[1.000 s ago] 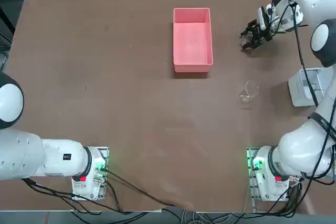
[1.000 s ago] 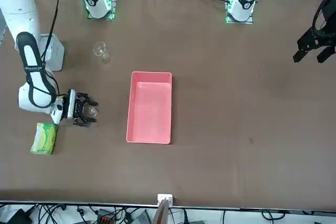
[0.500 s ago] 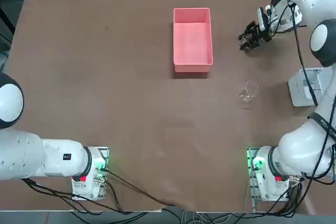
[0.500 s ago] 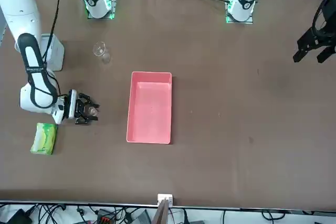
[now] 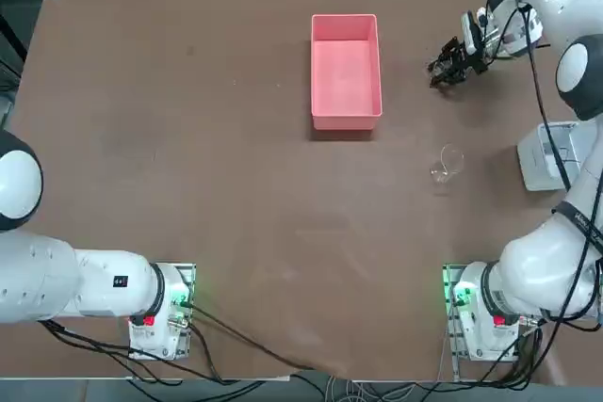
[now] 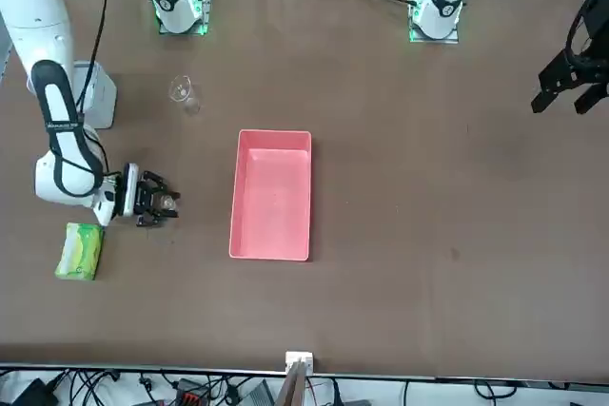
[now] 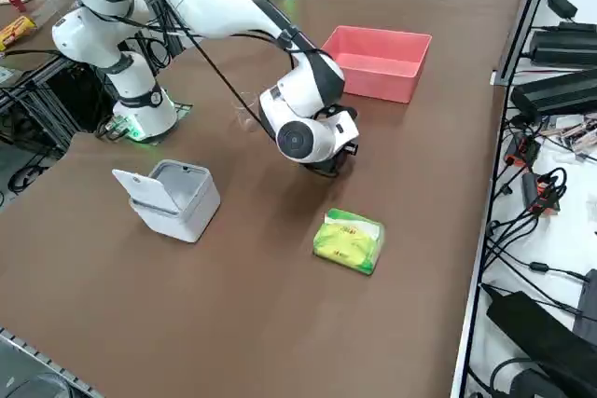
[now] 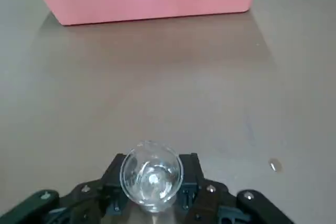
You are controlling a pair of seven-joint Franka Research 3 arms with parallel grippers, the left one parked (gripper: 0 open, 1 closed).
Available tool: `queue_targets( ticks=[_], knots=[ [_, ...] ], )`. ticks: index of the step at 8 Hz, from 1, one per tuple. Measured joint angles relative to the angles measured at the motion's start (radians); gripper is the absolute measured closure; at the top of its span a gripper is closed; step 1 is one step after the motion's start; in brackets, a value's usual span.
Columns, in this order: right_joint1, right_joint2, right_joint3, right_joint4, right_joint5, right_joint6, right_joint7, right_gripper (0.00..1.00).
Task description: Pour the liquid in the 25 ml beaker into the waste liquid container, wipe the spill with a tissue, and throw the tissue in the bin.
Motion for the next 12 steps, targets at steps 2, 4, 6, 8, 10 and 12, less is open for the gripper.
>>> queue_targets(
  ticks=[2,4,6,8,10,12],
  knots=[
    [0.002,0.000,0.000,0.013,0.000,0.002,0.000,0.53],
    [0.009,-0.001,0.000,0.029,0.000,0.003,0.004,0.53],
    [0.023,-0.014,-0.002,0.039,0.000,0.005,0.020,0.53],
    [0.048,-0.054,-0.004,0.045,-0.001,0.007,0.034,0.53],
    [0.097,-0.100,-0.033,0.046,-0.017,0.007,0.074,0.53],
    [0.171,-0.141,-0.081,0.047,-0.043,0.008,0.126,0.53]
  ],
)
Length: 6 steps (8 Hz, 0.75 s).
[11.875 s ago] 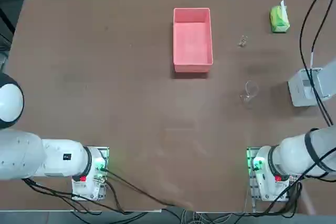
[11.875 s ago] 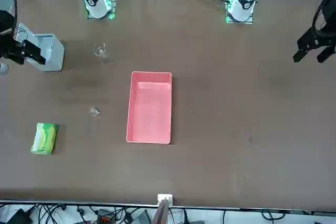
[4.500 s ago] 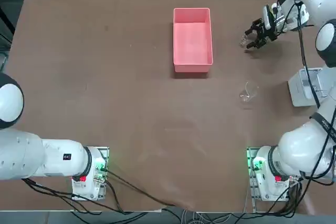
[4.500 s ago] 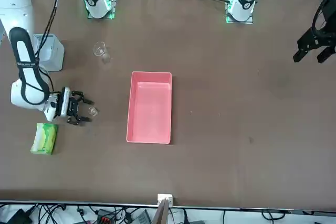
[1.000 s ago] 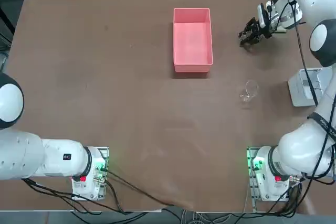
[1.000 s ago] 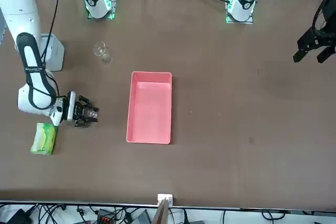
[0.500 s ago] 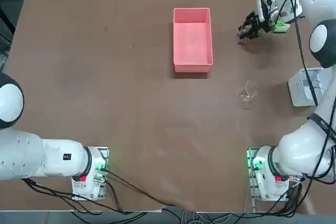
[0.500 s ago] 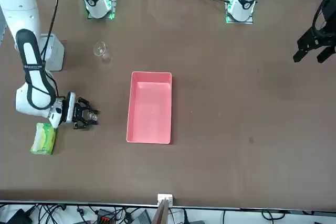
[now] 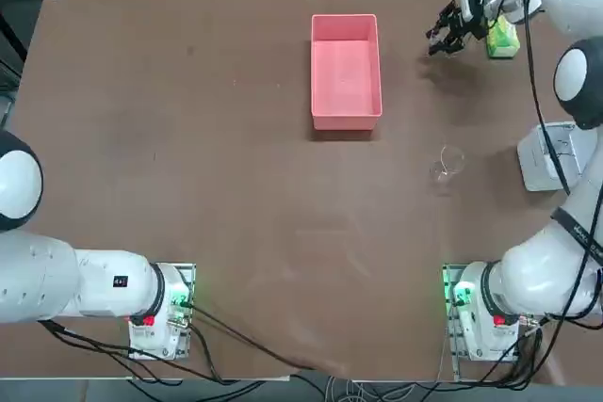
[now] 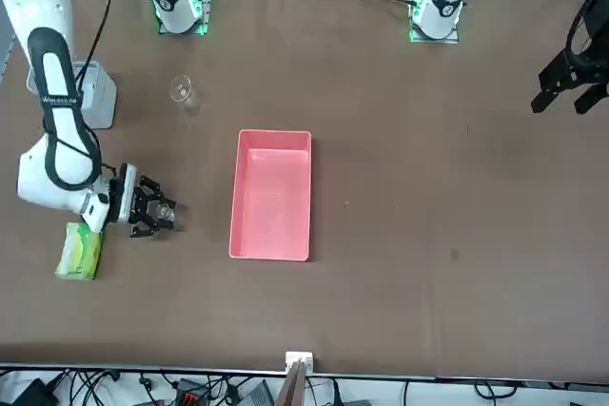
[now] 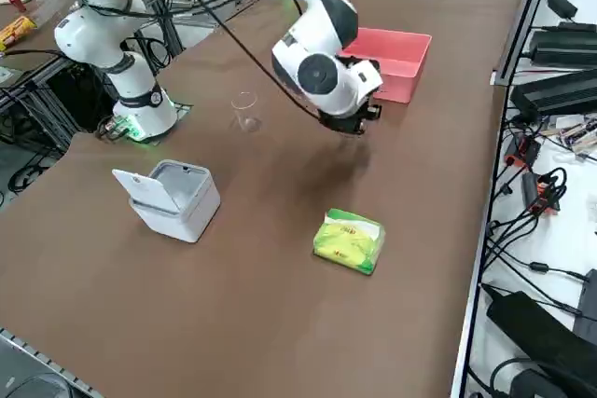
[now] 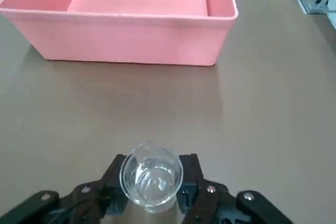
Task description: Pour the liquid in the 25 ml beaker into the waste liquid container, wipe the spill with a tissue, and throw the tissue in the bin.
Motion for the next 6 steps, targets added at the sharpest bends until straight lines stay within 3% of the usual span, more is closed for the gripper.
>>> queue_targets(
  ticks=[2,6],
  knots=[
    [0.080,-0.035,-0.039,0.000,-0.020,0.000,0.076,0.53],
    [0.175,-0.074,-0.051,0.001,-0.087,0.002,0.252,0.53]
  ],
)
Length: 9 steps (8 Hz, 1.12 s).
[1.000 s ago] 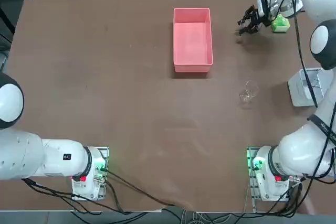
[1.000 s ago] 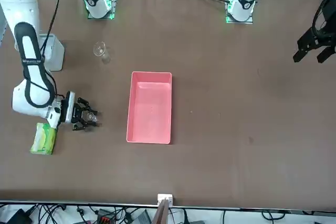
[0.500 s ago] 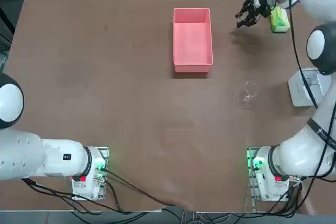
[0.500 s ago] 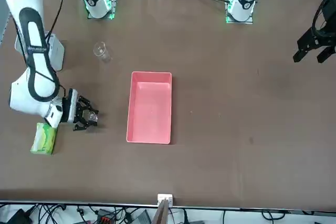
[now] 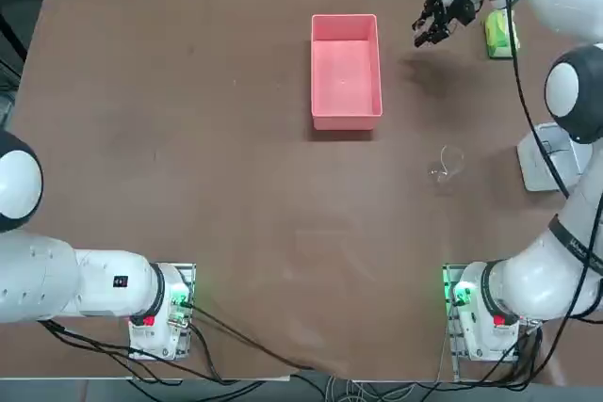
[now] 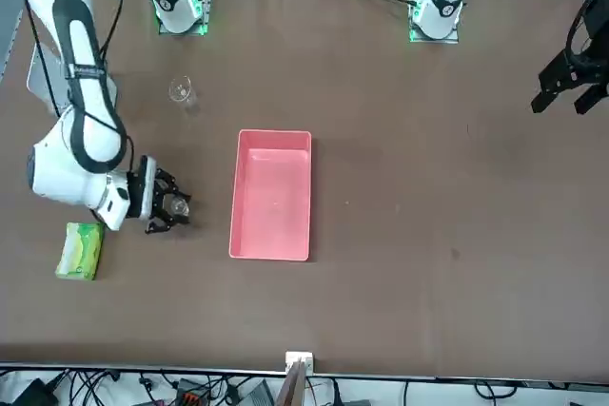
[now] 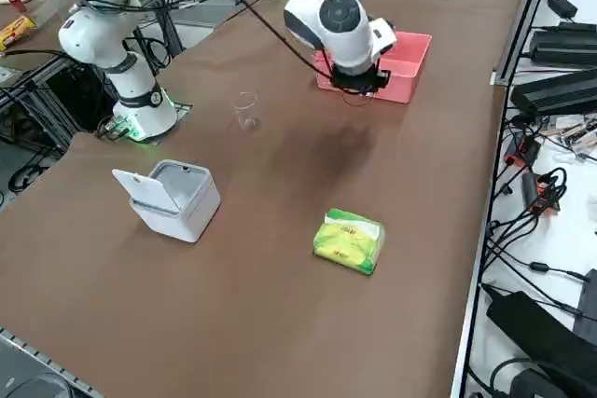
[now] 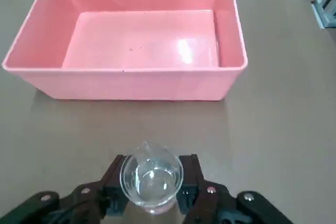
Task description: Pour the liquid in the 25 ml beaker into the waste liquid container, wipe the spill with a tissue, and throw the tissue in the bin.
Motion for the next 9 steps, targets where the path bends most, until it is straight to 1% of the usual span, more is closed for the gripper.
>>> queue_targets(
  ticks=[3,6,9],
  knots=[
    [0.076,-0.026,-0.001,0.028,-0.089,0.003,0.180,0.53],
    [0.170,-0.034,0.000,0.071,-0.205,0.004,0.401,0.53],
    [0.227,-0.034,0.001,0.105,-0.285,0.004,0.567,0.53]
  ],
)
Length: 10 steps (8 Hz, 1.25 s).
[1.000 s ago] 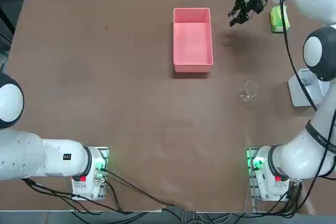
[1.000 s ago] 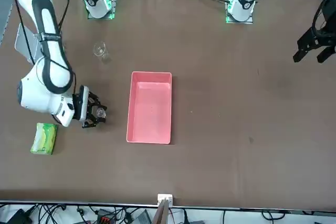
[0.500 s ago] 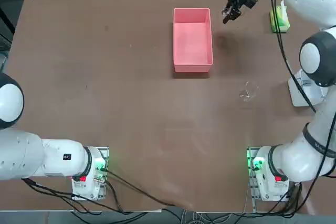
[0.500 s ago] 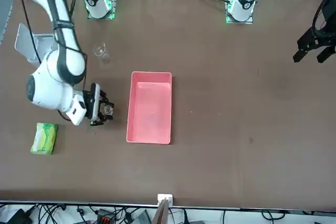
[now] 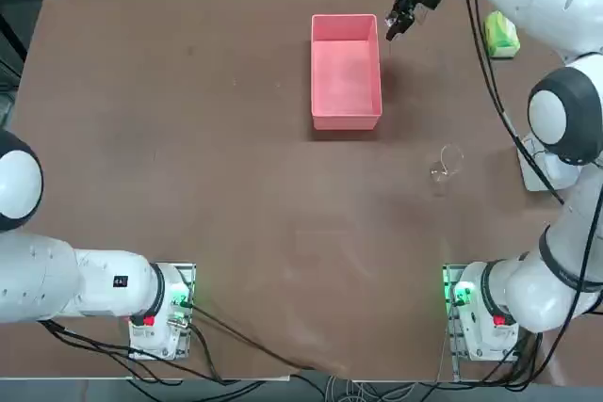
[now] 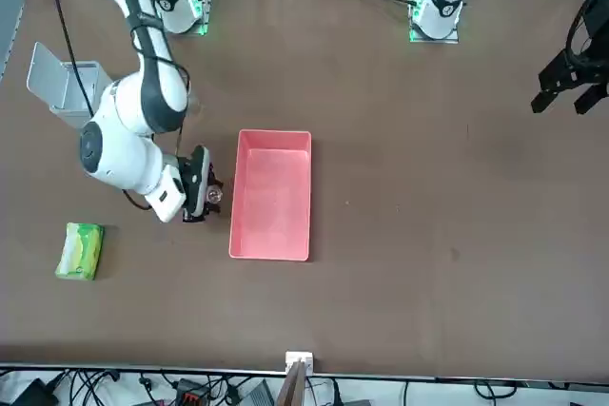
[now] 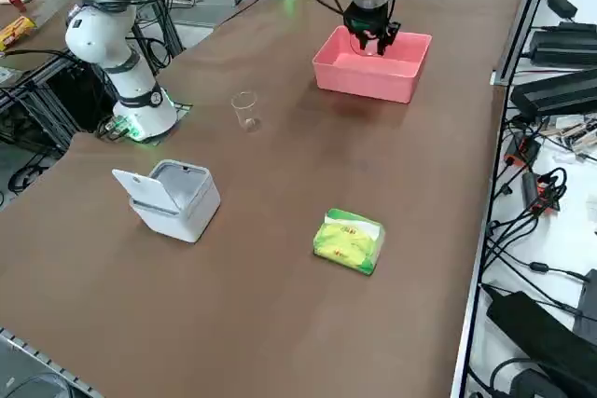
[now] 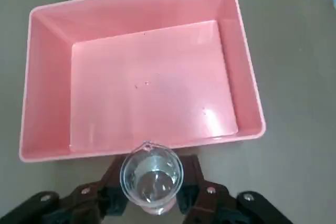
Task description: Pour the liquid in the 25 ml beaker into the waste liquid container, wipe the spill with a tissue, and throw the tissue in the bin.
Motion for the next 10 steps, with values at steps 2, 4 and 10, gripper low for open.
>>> queue_targets(
  ticks=[2,4,10],
  knots=[
    [0.041,0.002,0.001,0.005,-0.059,0.000,0.086,0.53],
    [0.086,0.009,0.001,0.034,-0.138,0.000,0.192,0.53],
    [0.144,0.051,0.000,0.087,-0.313,-0.051,0.378,0.53]
  ],
)
